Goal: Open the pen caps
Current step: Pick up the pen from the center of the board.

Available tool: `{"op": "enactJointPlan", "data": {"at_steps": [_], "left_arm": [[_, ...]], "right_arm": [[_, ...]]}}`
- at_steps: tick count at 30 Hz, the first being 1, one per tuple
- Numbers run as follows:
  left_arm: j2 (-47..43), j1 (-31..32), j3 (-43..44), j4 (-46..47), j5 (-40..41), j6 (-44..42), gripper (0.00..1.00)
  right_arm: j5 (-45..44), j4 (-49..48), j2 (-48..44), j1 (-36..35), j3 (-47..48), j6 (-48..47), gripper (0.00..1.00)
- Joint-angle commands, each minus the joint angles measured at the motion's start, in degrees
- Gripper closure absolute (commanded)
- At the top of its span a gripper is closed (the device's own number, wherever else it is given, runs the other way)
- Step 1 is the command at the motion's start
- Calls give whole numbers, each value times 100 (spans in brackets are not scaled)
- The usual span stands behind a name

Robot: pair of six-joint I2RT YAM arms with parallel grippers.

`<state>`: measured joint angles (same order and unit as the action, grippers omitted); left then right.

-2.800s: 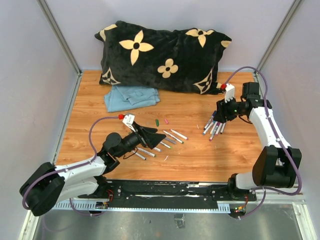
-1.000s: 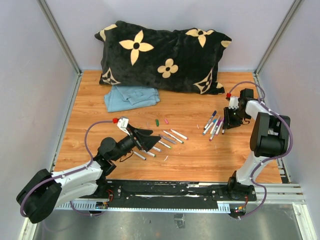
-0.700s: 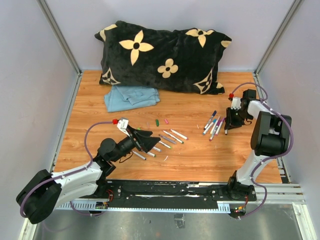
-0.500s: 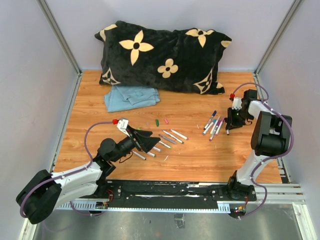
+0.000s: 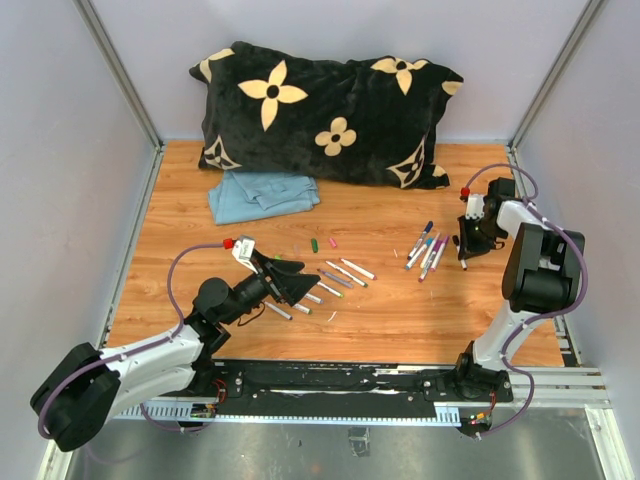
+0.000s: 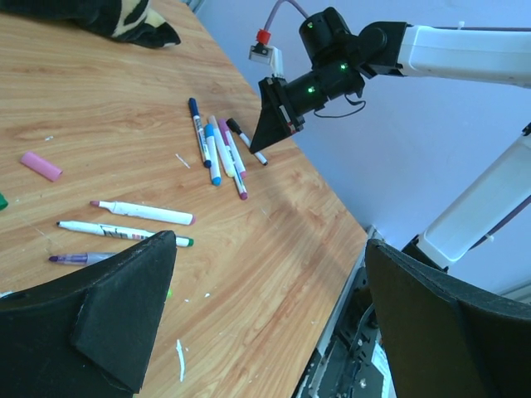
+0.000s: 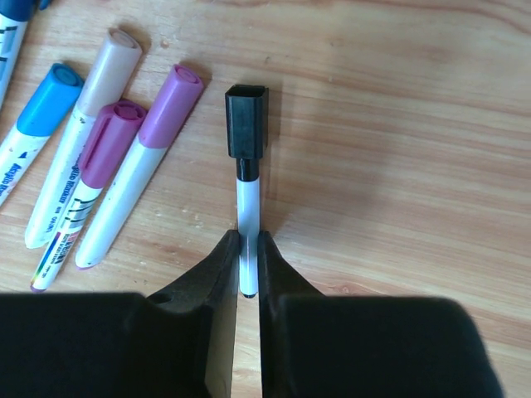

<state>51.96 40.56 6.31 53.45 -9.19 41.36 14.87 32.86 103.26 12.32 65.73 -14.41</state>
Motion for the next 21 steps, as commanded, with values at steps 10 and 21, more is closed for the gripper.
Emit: {"op": "enactJointPlan", "data": {"at_steps": [10, 21], "left_arm": [[-147, -59, 18, 69, -211, -69, 1], [-230, -57, 978, -782, -535, 13, 1]], "right_arm": [[-216, 286, 65, 200, 171, -427, 76], [-214, 400, 282, 186, 260, -499, 89]]}}
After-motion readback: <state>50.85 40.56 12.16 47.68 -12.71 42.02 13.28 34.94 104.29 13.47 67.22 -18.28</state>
